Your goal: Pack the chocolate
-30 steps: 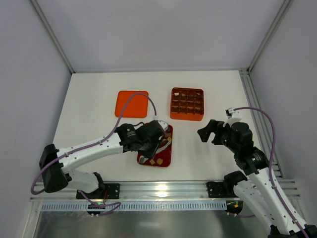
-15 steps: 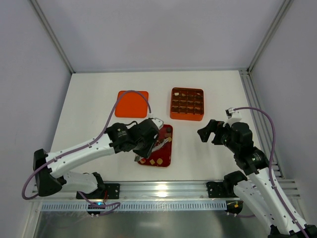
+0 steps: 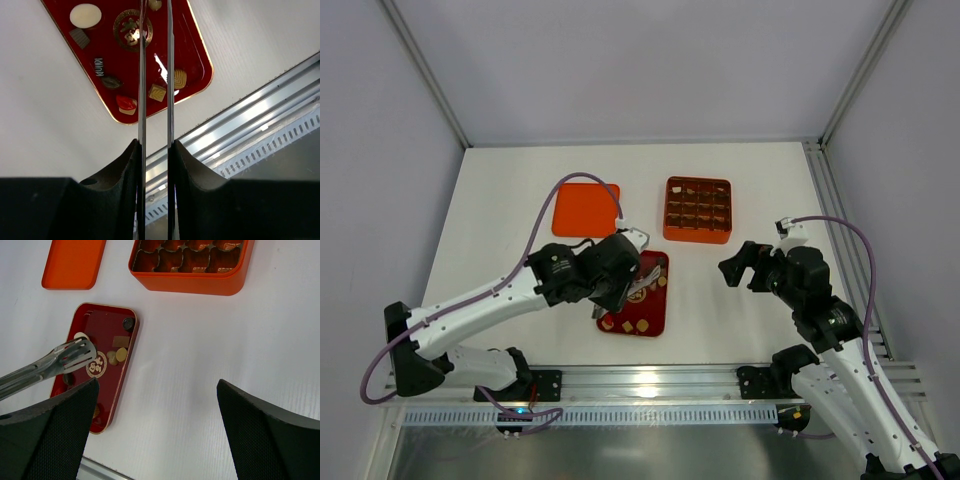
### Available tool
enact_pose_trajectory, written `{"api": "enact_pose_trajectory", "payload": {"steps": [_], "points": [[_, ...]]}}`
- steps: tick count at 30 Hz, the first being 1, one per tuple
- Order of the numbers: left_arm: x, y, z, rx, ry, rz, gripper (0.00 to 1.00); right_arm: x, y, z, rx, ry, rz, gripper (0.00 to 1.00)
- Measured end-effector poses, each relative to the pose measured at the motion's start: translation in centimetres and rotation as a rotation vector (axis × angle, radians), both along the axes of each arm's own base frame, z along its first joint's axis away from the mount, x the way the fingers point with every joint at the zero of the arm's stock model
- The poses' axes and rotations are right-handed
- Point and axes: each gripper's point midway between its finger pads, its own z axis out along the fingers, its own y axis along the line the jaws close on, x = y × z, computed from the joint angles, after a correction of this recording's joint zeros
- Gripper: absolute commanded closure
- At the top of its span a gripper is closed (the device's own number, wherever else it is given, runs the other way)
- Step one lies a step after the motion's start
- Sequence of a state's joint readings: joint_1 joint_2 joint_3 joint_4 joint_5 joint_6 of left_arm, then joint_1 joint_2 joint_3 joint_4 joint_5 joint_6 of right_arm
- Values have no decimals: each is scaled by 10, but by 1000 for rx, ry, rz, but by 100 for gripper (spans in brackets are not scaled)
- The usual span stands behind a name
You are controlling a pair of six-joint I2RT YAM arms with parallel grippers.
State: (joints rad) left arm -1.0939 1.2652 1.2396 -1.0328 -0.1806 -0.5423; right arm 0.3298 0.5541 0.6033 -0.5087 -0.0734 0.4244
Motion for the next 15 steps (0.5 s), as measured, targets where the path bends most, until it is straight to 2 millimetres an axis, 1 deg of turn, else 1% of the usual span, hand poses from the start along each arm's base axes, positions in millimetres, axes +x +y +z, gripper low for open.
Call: {"api": "enact_pose_trajectory", "payload": {"steps": [3, 6, 8, 11, 15], "points": [[9, -7, 13, -20, -37, 13, 76, 0, 0, 0, 0, 0, 0, 0], [22, -18, 26, -33, -78, 29, 76, 0, 0, 0, 0, 0, 0, 0], [31, -26, 30, -31, -97, 36, 76, 0, 0, 0, 0, 0, 0, 0], [51, -40, 35, -19, -125, 52, 76, 0, 0, 0, 0, 0, 0, 0], [87, -62, 39, -11, -163, 83, 76, 0, 0, 0, 0, 0, 0, 0]]}}
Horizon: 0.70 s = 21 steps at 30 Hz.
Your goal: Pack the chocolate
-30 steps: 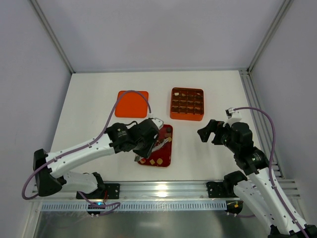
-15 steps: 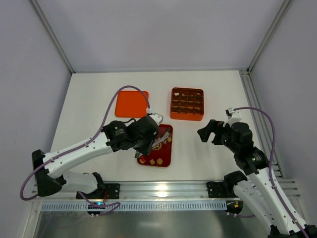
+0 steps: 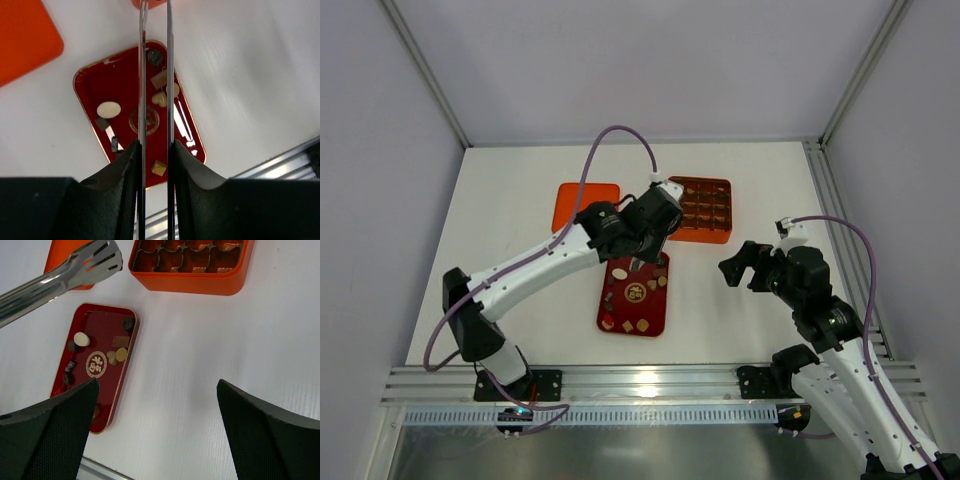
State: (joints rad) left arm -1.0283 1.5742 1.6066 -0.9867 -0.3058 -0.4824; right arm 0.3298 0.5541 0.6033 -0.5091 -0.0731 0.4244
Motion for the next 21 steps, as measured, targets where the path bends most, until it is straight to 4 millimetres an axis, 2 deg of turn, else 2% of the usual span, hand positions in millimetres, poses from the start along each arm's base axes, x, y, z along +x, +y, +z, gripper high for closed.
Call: {"api": "enact_pose_trajectory", "payload": {"steps": [5, 10, 16, 21], "points": [[51, -24, 4, 10, -41, 29, 76, 0, 0, 0, 0, 0, 0, 0], [94, -41, -4, 28, -58, 48, 76, -2, -1, -1, -1, 5, 0, 0], [123, -42, -24, 65, -46, 70, 76, -4, -1, 6, 2, -5, 0, 0], [133, -42, -38, 88, -31, 81, 76, -5, -2, 5, 0, -1, 0, 0]]}}
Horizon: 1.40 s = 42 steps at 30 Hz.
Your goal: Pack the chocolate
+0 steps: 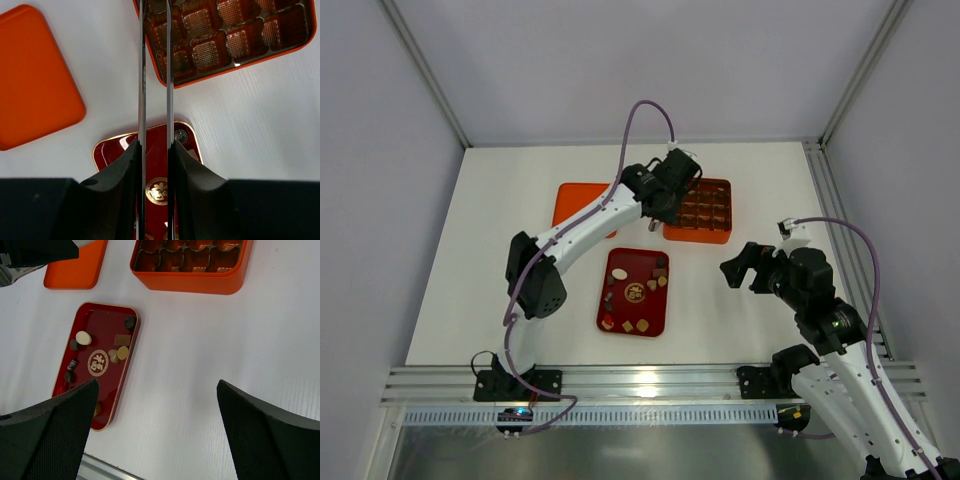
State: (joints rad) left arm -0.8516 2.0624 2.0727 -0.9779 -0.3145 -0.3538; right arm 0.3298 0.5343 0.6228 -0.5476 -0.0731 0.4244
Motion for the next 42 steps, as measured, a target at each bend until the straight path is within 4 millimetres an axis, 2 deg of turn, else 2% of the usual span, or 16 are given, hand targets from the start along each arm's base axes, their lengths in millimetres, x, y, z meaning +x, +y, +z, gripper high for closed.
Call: {"api": "enact_pose_trajectory", "payload": {"steps": [6, 14, 23, 33, 37, 42], "points": [[2, 0, -10, 16, 14, 2, 75, 0, 0, 0, -1, 2, 0, 0], [2, 0, -11, 20, 14, -1, 70, -1, 0, -1, -3, 4, 1, 0], [2, 1, -11, 29, 11, -13, 59, -1, 0, 0, -4, 3, 1, 0], [2, 1, -10, 31, 12, -15, 60, -1, 0, 0, -4, 3, 1, 0], [-4, 4, 1, 5, 9, -20, 61, -1, 0, 0, -4, 3, 1, 0], [-29, 23, 40, -73, -12, -22, 60, -1, 0, 0, -3, 3, 1, 0]]}}
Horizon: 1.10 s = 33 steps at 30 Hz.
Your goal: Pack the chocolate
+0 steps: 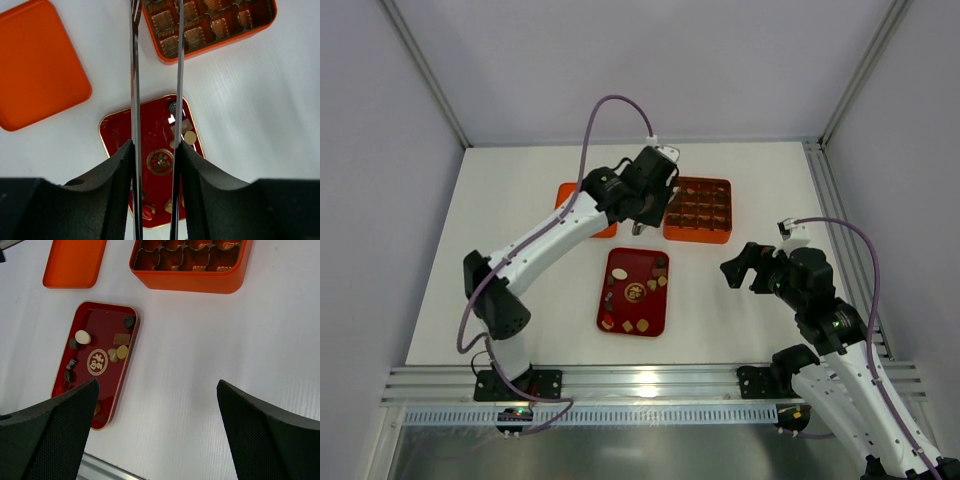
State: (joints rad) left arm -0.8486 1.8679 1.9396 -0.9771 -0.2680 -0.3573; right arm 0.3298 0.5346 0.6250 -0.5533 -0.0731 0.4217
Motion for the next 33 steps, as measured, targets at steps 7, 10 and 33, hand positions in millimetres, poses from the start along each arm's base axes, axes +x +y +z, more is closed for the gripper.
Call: {"api": "enact_pose_trajectory", "payload": {"steps": [7, 10, 33], "points": [[-47, 36, 27, -65, -15, -9, 61, 0, 0, 0, 0, 0, 0, 0], [-68, 47, 14, -41, 20, -27, 61, 0, 0, 0, 1, 1, 1, 0], [-161, 63, -65, 89, 220, -147, 62, -1, 0, -4, 1, 7, -1, 0]]}}
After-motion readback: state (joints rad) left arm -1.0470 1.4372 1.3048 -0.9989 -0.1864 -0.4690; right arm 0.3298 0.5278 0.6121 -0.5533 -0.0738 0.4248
